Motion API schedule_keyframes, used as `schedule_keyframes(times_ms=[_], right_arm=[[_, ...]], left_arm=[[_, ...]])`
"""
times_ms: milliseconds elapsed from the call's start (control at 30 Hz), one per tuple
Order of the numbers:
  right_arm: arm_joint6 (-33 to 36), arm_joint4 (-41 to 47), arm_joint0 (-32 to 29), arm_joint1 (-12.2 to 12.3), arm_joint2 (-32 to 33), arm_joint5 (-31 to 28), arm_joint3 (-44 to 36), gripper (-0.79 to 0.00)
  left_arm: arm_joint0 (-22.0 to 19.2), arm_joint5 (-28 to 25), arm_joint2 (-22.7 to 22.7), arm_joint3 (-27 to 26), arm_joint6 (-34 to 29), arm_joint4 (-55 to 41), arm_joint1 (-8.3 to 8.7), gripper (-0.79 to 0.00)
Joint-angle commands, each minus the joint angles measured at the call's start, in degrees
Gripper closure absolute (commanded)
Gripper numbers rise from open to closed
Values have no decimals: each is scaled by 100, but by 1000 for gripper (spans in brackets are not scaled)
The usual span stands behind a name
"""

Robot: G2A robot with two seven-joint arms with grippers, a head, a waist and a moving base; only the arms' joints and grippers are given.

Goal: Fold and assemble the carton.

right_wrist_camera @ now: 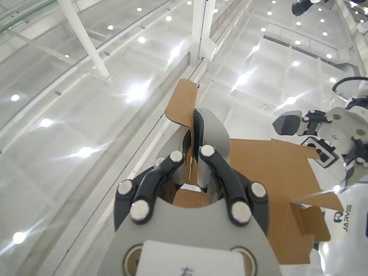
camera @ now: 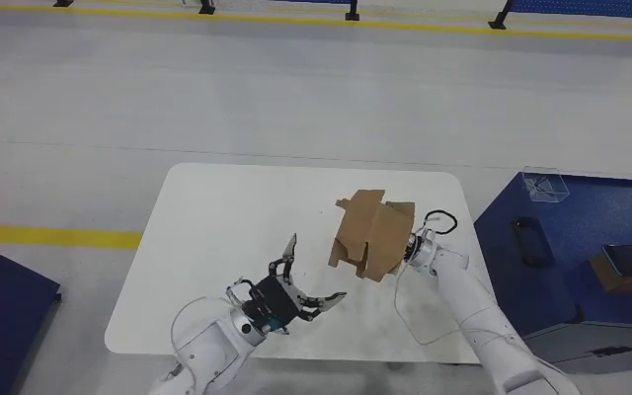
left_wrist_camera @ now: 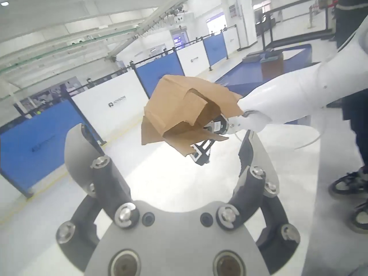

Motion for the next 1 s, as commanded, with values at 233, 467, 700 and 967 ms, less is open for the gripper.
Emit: schedule_keyframes(times_ms=[233, 467, 700, 967], right_arm=[[-84, -88, 88, -114, -94, -98, 184, 0], [-9, -270, 109, -137, -82, -159, 254, 0], [68, -352, 109, -144, -20, -127, 320, 0], [111, -336, 156, -146, 105, -60, 437, 0]], left_arm=[[-339, 687, 474, 102, -174, 723, -132, -785], [-511, 1189, 618, 217, -651, 1148, -221, -785], [-581, 1238, 679, 346, -753, 1149, -281, -785], [-578, 1229, 766, 602, -751, 1125, -338, -785]])
